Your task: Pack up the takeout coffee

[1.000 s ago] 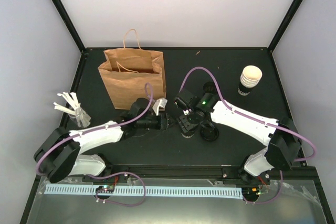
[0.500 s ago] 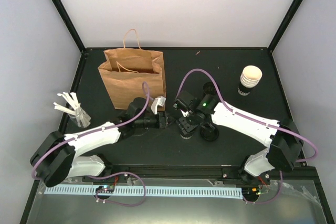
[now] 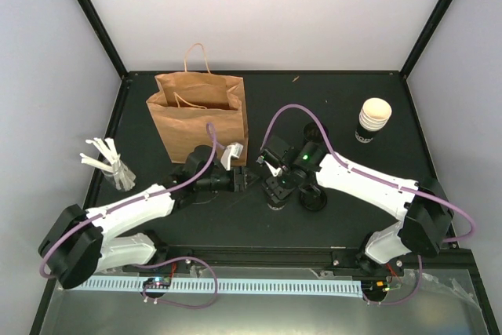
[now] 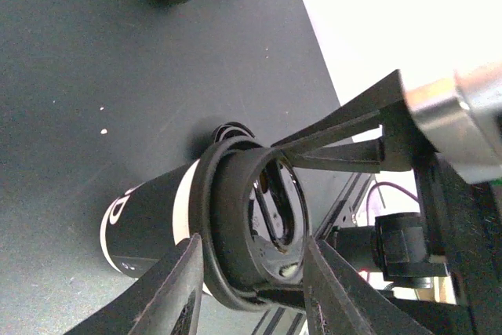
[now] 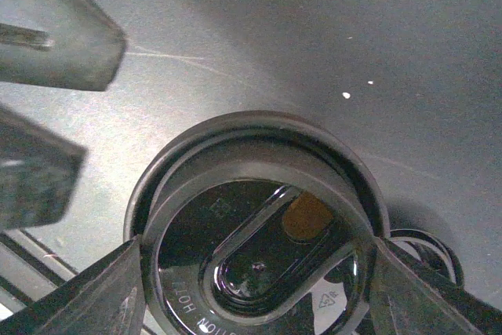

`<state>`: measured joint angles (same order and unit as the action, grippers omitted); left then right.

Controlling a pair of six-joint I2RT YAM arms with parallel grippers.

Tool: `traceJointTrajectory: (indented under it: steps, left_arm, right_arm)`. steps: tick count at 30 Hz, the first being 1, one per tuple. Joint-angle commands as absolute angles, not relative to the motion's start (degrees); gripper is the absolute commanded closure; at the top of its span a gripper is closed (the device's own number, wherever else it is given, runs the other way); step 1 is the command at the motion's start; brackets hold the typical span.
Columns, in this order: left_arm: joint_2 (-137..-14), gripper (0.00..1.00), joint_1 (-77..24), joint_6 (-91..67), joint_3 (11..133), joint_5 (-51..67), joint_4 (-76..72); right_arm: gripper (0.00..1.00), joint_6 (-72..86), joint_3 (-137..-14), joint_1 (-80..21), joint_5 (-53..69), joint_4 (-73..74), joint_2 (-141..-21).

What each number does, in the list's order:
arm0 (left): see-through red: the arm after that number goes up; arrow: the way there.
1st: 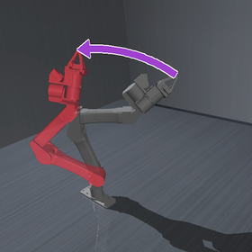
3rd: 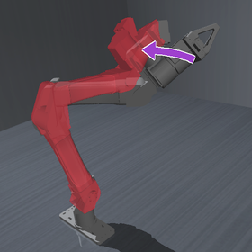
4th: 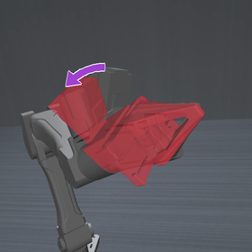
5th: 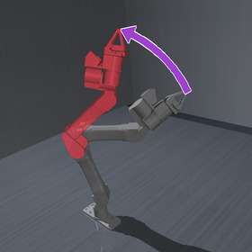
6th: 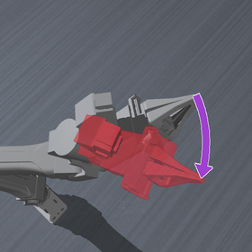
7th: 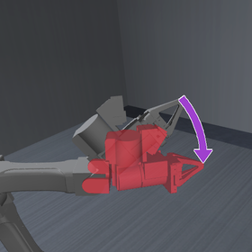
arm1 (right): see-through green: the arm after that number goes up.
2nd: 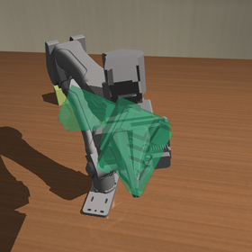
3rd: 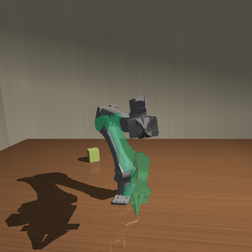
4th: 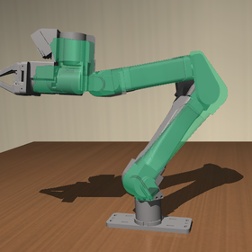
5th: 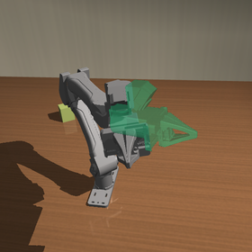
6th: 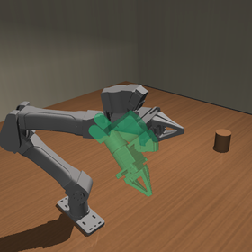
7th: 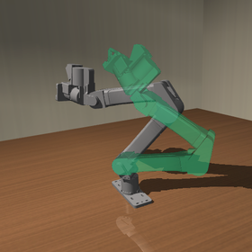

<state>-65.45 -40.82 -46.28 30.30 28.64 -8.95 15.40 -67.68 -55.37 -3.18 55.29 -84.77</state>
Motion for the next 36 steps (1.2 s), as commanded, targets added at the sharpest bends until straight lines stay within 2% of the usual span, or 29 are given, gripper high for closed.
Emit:
traceJointTrajectory:
  steps: [1,36]
  left_arm:
    - [-67.04,0.62,-40.51,-46.21,31.71,30.26,-9.73]
    - [-76.02,0.65,-40.55,-45.8,31.14,31.33,-9.4]
  right_arm:
    - [0.35,15.58,-65.19,-56.51,5.84,57.94,-85.78]
    - [0.35,17.17,-65.62,-58.58,2.1,60.57,-92.84]
